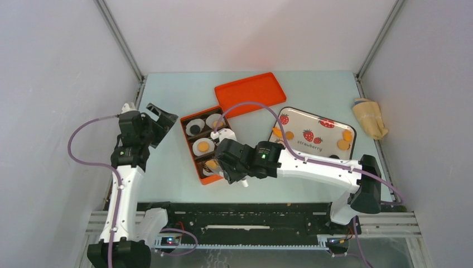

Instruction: Pack the cookies

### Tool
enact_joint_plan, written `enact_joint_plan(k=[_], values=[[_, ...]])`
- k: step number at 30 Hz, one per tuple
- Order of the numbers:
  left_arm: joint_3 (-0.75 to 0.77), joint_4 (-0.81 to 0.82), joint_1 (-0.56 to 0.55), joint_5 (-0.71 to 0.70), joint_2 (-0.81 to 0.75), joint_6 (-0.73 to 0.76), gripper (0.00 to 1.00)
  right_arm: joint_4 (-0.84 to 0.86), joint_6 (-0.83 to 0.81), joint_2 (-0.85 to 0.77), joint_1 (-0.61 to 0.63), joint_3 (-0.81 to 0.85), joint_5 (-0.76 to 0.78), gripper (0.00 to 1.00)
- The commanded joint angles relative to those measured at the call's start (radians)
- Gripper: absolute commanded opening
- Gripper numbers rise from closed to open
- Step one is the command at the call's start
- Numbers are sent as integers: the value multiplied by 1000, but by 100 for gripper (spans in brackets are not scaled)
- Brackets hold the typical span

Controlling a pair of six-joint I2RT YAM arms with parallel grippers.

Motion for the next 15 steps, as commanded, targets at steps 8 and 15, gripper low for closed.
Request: enact_joint_plan(k=[8, 15], values=[[-35, 12, 7, 20, -33, 14, 97, -38, 21, 18, 25, 13, 42, 27], [-30, 14, 6, 30, -34, 29, 97, -27, 16, 26, 25, 34, 63, 45]])
